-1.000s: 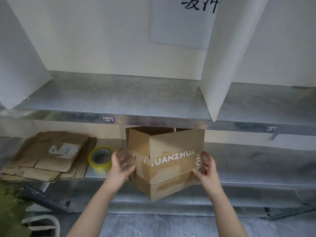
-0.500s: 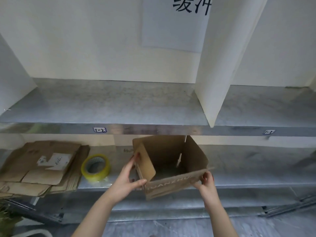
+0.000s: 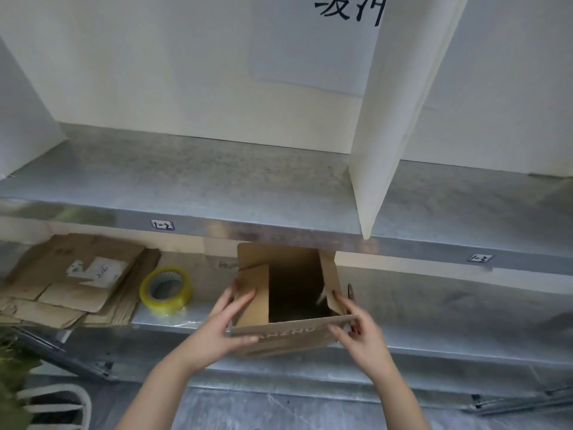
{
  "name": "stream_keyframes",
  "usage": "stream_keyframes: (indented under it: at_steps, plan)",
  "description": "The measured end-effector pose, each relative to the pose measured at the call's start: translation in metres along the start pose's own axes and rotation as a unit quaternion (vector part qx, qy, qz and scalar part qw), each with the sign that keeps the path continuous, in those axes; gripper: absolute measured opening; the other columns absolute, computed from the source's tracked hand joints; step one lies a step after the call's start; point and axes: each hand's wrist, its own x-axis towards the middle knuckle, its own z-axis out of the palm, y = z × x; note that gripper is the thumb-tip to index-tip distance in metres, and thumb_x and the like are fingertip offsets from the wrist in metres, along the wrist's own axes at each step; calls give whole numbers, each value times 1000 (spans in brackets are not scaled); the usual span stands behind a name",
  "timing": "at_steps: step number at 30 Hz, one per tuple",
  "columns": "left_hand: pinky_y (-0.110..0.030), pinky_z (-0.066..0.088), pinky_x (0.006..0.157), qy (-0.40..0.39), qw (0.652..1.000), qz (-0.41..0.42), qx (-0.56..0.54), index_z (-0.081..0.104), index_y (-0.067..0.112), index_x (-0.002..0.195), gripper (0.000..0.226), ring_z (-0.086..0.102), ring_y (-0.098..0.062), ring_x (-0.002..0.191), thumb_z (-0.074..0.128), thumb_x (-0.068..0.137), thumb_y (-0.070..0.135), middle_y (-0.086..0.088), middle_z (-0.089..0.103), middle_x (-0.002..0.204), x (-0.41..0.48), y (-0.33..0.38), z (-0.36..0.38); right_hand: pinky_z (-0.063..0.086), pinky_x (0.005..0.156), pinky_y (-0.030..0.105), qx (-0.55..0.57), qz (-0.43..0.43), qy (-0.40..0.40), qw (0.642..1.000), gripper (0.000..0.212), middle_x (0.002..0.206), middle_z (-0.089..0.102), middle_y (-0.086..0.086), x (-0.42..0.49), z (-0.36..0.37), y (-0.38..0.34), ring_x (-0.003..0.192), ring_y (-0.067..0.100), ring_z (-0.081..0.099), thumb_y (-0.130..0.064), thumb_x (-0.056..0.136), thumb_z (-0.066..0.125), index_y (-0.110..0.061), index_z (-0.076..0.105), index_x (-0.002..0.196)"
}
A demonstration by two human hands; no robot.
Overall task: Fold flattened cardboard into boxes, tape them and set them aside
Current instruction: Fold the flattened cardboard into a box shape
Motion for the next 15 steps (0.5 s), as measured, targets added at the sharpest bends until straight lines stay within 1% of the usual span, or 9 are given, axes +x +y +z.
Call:
stream_keyframes:
  at_steps: [2, 3, 4, 6, 8, 10, 11, 13, 15]
  plan:
    - [-30, 33, 111, 130, 991, 14, -28, 45, 52, 130, 65, 23, 5, 136, 74, 72, 46, 21, 18, 151, 1, -3, 9, 39, 107, 29, -17, -18, 12, 1000, 52, 132, 50, -26, -2, 1, 0, 128, -2, 44, -71, 73, 64, -58, 53, 122]
    - [-30, 36, 109, 163, 985, 15, -51, 51, 47, 127, 60, 30, 9, 131, 75, 72, 47, 23, 28, 147, 1, -7, 13, 37, 107, 29, -20, -22, 19, 999, 53, 133, 50, -23, -2, 2, 0, 129, -2, 42, -78, 70, 59, -59, 55, 120]
    - [-30, 39, 107, 171, 982, 17, -80, 55, 44, 126, 57, 35, 11, 128, 75, 73, 49, 27, 34, 143, 1, -9, 17, 35, 108, 30, -16, -17, 27, 999, 54, 134, 49, -20, -1, 4, 0, 131, 0, 40, -83, 68, 55, -59, 57, 117]
    - [-25, 40, 105, 145, 981, 24, -130, 56, 42, 127, 49, 38, 12, 127, 69, 80, 50, 31, 35, 140, 1, -11, 20, 38, 109, 35, 4, 7, 38, 999, 57, 133, 49, -14, 2, 8, 2, 129, 5, 43, -86, 66, 52, -53, 63, 111]
    - [-18, 38, 105, 123, 982, 19, -141, 56, 39, 124, 42, 39, 14, 125, 62, 84, 47, 29, 35, 140, 3, -8, 18, 43, 106, 43, 10, 34, 35, 999, 58, 124, 56, -10, 9, 10, 4, 121, 10, 53, -83, 67, 55, -43, 67, 108]
    - [-24, 39, 107, 148, 980, 6, -129, 61, 33, 119, 44, 46, 5, 123, 62, 81, 55, 21, 43, 136, 9, -5, 13, 47, 102, 46, 33, 66, 19, 997, 65, 120, 63, -5, 16, 7, 4, 115, 20, 59, -83, 66, 61, -35, 67, 109]
    - [-26, 40, 106, 157, 980, -4, -124, 64, 31, 116, 49, 48, 2, 120, 62, 77, 60, 17, 47, 133, 11, 0, 11, 49, 100, 44, 40, 76, 9, 996, 70, 118, 65, -3, 20, 4, 5, 113, 22, 61, -84, 63, 63, -32, 67, 111]
    - [-20, 40, 103, 136, 985, -20, -101, 69, 26, 104, 62, 47, 1, 121, 59, 67, 75, 17, 48, 132, 14, 6, 8, 50, 99, 40, 24, 72, -14, 997, 69, 119, 66, -6, 26, -4, 9, 110, 16, 62, -85, 64, 61, -31, 68, 107]
    - [-24, 26, 111, 98, 995, -6, -12, 71, 19, 89, 71, 30, 1, 134, 52, 65, 83, 27, 39, 138, 14, 4, 11, 49, 100, 39, 15, 68, -27, 997, 60, 125, 61, -10, 28, -10, 11, 111, 8, 61, -82, 69, 59, -31, 71, 99]
